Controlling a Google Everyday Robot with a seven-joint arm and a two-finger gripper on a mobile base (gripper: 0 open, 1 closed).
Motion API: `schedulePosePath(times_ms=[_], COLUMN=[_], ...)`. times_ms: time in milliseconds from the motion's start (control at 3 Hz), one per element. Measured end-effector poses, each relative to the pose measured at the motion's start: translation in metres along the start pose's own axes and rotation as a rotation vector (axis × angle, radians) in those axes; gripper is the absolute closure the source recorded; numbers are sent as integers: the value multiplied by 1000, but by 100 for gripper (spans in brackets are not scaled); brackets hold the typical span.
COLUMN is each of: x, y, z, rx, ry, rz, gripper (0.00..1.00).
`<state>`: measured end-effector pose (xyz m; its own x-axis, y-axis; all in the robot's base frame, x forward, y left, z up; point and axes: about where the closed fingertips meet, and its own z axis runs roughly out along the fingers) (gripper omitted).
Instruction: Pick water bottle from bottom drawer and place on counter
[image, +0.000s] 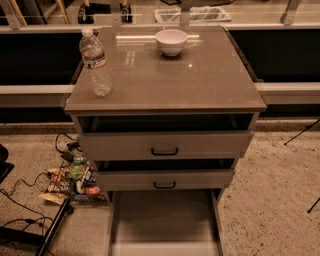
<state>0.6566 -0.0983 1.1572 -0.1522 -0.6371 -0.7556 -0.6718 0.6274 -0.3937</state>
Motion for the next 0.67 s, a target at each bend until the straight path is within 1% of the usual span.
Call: schedulePosePath(times_ms=[333, 667], x=[39, 99], y=[-10, -5], z=[-58, -74], rx=[164, 251], ry=[100, 180], rz=[39, 98], gripper=[0, 0])
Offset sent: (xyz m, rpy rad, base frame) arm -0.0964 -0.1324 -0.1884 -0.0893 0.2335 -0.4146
